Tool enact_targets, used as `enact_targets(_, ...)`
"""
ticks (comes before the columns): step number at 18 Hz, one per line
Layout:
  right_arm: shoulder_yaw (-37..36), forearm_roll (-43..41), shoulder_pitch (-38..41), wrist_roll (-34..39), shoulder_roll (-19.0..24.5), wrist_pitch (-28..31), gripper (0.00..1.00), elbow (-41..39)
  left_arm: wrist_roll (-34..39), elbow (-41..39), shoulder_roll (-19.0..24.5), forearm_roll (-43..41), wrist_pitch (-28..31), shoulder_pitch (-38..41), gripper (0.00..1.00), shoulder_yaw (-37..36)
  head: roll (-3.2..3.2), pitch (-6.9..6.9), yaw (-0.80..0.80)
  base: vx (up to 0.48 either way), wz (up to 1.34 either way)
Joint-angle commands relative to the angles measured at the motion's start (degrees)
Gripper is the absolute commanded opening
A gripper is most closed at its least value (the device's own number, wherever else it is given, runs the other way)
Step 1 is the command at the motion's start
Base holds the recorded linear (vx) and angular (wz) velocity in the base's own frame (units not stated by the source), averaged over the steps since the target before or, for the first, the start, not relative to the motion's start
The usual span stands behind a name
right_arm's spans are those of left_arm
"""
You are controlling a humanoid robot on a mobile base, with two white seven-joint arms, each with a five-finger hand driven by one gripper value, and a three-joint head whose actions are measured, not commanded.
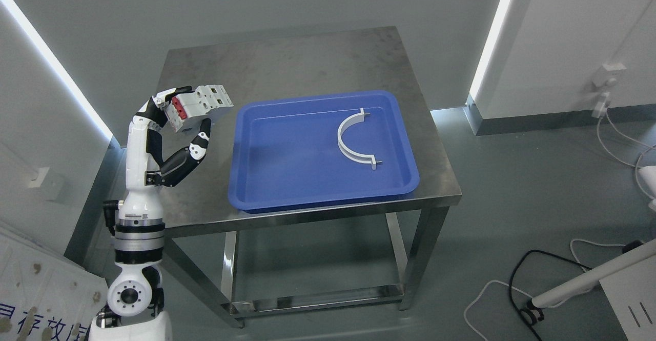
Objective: Place circuit breaker on shelf
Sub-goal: 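Lift the circuit breaker out of the tray with the left hand, then hold the circuit breaker raised in the left hand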
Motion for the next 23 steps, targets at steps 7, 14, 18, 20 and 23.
enact_targets(7, 0.0, 0.0, 0.0, 0.0, -1.0, 0.0, 1.0, 0.0, 0.0, -3.6, 0.6, 0.2, -0.1, 0.7, 0.12, 1.0, 0.0, 0.0, 0.0, 0.0, 0.0)
enact_targets(14, 0.0, 0.0, 0.0, 0.0, -1.0, 0.0, 1.0, 0.0, 0.0, -3.8, 0.6, 0.3, -0.4, 1.1, 0.12, 0.5, 0.0, 0.0, 0.0, 0.0, 0.0)
enact_targets(18, 0.0, 0.0, 0.0, 0.0, -1.0, 0.0, 1.0, 0.0, 0.0, -3.9, 0.6, 0.3, -0.4, 1.3, 0.12, 0.2, 0.0, 0.0, 0.0, 0.0, 0.0)
enact_targets(20, 0.0, 0.0, 0.0, 0.0, -1.0, 0.0, 1.0, 0.0, 0.0, -3.9, 0.6, 0.3, -0.5, 2.4, 0.12, 0.5, 0.0, 0.0, 0.0, 0.0, 0.0)
enact_targets(23, 0.0, 0.0, 0.0, 0.0, -1.0, 0.0, 1.0, 0.0, 0.0, -3.8, 0.6, 0.3, -1.0, 3.0, 0.12, 1.7, 0.0, 0.0, 0.0, 0.0, 0.0)
